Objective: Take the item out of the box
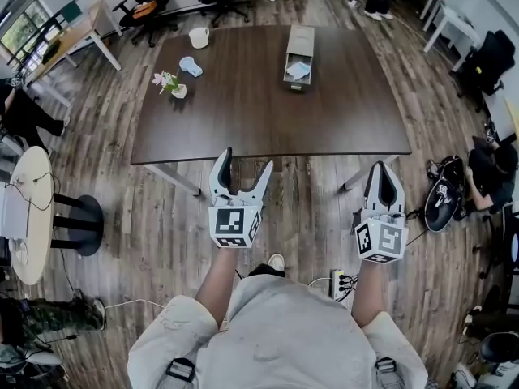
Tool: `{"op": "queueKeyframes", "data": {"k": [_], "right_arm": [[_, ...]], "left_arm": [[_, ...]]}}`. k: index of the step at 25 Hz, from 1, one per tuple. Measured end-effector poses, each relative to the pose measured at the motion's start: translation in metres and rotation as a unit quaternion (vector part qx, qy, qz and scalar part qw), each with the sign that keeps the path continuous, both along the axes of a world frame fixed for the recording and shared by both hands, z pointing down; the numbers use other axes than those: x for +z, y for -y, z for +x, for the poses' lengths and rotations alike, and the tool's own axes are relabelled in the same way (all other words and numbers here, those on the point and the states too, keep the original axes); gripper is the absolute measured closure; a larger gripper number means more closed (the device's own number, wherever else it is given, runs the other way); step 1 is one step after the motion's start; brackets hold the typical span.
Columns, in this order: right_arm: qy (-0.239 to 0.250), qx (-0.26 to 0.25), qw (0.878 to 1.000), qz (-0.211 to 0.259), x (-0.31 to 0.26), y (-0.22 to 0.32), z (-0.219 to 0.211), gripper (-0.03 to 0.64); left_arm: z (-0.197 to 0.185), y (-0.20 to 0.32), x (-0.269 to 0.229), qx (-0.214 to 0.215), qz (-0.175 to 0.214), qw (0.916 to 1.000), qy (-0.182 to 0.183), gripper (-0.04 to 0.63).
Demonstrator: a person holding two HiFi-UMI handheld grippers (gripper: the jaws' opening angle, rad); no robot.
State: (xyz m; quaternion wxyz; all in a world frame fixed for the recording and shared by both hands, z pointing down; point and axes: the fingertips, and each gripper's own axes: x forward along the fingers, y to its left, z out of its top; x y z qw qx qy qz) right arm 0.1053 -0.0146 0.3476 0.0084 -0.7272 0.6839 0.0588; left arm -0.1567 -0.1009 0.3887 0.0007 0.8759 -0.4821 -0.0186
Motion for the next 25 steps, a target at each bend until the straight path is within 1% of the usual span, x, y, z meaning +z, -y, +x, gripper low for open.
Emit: {"op": "queueKeyframes", "data": {"k": [7,13,16,20,25], "right_arm": [[-0.004,-0.015,1.000,0.013,-0.009,0.049,-0.007,0.617],[0.006,-0.015,1.000,0.011,0.003,0.079,0.014,0.615],[0.014,-0.016,1.000,0.013,0.009,0.105,0.031,0.615],[0.022,-0.026,0.999,0.021,0.008,0.153,0.058,0.615],[0.030,-0.038,0.998,0.026,-0.001,0.219,0.103,0.615]], "left_arm": [[-0.006,0.044,-0.008,-0.010,0.009,0.9999,-0.002,0.221],[0.011,0.073,0.001,-0.014,0.005,0.9998,0.010,0.222],[0.026,0.096,0.005,-0.014,0.003,0.9998,0.016,0.222],[0.052,0.138,0.002,-0.022,0.006,0.9995,0.023,0.222],[0.099,0.199,-0.007,-0.021,0.005,0.9989,0.042,0.225]]}}
